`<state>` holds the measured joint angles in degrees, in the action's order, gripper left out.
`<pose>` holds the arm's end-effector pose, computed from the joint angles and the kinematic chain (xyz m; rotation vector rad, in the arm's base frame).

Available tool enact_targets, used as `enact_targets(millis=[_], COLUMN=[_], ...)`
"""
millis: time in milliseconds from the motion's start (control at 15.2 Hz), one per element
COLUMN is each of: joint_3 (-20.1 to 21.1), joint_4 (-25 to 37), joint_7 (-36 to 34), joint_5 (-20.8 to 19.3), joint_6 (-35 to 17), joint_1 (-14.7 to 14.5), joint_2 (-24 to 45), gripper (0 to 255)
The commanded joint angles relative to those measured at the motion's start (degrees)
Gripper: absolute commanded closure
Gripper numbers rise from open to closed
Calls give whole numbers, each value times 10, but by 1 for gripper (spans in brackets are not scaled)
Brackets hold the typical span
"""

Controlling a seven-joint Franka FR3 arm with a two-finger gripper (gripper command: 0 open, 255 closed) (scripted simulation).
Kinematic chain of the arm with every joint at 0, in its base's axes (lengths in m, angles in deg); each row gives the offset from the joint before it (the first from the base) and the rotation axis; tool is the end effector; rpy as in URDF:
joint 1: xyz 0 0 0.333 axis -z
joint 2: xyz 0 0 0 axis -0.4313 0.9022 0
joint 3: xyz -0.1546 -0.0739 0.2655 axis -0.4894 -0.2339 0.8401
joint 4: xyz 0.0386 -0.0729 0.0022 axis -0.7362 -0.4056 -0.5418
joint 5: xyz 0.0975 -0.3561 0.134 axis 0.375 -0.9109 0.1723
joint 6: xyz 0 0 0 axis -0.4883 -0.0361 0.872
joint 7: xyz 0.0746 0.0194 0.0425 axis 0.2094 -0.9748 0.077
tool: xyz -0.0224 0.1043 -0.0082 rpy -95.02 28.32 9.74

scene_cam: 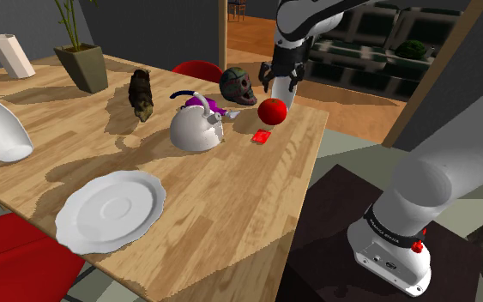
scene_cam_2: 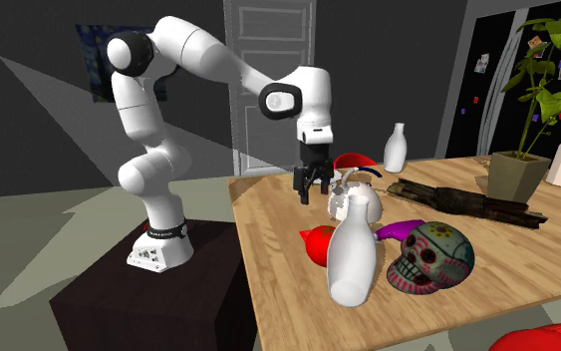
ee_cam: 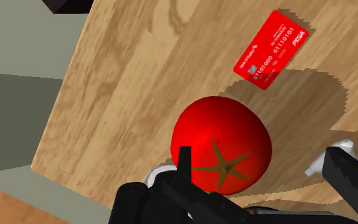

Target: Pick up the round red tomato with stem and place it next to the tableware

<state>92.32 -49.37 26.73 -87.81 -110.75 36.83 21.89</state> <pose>0.4903 -0.0547 0.4480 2.9415 -0.9329 0.1247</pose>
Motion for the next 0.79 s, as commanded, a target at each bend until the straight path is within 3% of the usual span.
enact_targets(millis=[0, 198, 726], joint_3=[-2, -7, -9], joint_4=[19, 44, 21], joint_7=[-37, -76, -82], joint_5=[-14, -30, -39], joint_6=[-23, -46, -101], joint_1=[11, 22, 25], joint_2=[29, 65, 98], gripper=[0, 0, 0])
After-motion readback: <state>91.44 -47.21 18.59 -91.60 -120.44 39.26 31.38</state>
